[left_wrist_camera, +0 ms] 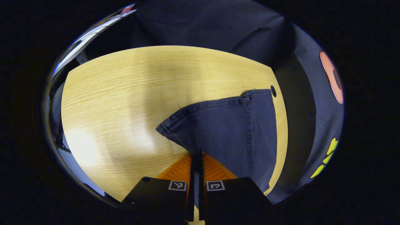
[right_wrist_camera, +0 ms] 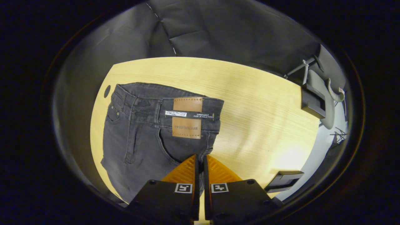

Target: Grasp the waist and the cuffs of the jeans and fold them to make the two legs overlap; first hold the waist and fold one-third of the jeans toward the cuffs, then hold the cuffs and fold the remaining one-third in the same direction to finish folding.

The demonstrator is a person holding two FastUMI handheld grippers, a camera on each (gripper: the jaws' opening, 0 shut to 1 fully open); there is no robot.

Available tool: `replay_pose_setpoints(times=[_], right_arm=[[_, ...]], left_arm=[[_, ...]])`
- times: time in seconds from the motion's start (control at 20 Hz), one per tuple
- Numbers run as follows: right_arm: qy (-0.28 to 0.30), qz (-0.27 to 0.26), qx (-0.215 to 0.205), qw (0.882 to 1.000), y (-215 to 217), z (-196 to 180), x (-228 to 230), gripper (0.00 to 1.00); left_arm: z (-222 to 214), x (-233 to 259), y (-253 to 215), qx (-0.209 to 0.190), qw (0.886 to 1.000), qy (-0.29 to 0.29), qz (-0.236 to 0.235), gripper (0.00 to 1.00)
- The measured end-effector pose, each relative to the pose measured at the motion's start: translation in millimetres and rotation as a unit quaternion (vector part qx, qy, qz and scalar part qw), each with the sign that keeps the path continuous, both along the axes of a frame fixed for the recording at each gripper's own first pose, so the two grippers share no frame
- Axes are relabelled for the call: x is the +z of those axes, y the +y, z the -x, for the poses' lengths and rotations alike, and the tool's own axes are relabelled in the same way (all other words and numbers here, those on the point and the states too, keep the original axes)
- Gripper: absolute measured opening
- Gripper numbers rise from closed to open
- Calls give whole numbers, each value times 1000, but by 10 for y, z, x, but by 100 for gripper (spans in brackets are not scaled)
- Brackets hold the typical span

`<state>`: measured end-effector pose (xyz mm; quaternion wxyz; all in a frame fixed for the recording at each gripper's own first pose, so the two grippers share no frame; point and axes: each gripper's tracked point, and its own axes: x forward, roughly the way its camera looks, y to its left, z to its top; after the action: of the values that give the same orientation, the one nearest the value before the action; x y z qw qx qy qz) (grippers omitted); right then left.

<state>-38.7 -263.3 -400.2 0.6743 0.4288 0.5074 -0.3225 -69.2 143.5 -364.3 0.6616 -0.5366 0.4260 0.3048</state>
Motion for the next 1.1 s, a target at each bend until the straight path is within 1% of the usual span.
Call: replay_pose_setpoints(times=[0.05, 0.1, 0.15, 0.2, 0.3, 0.5, 0.75, 0.95, 1.1], right_arm=[[-2, -11, -7, 1000, 11, 9, -5, 7], [-4, -19, -17, 1000, -7, -2, 51, 1], [-6, -24, -18, 1000, 4, 0, 55, 1], [-12, -24, -15, 1000, 4, -8, 98, 1], [-29, -26, -10, 999, -5, -11, 195, 1], [-72, -65, -32, 995, 65, -45, 689, 1], [-113, -81, -18, 990, 165, -376, 1117, 0], [-145, -102, -3, 984, 265, -794, 1504, 0], [-156, -107, 17, 982, 334, -1160, 1629, 0]], left_arm=[[0, 46, -7, -5, 1000, -7, 3, 8], [-25, 95, -21, -11, 1000, -15, 5, 7], [-34, 165, -27, -18, 999, -26, 7, 0], [-48, 255, -34, -25, 999, -33, 6, 4], [-80, 423, -46, -34, 998, -45, 6, 4], [-195, 703, -103, -37, 997, -59, 23, 4], [-459, 987, -32, -40, 996, -73, 30, 3], [-808, 1193, 14, -34, 996, -77, 40, 3], [-1064, 1164, 66, -53, 996, -63, 28, 3]])
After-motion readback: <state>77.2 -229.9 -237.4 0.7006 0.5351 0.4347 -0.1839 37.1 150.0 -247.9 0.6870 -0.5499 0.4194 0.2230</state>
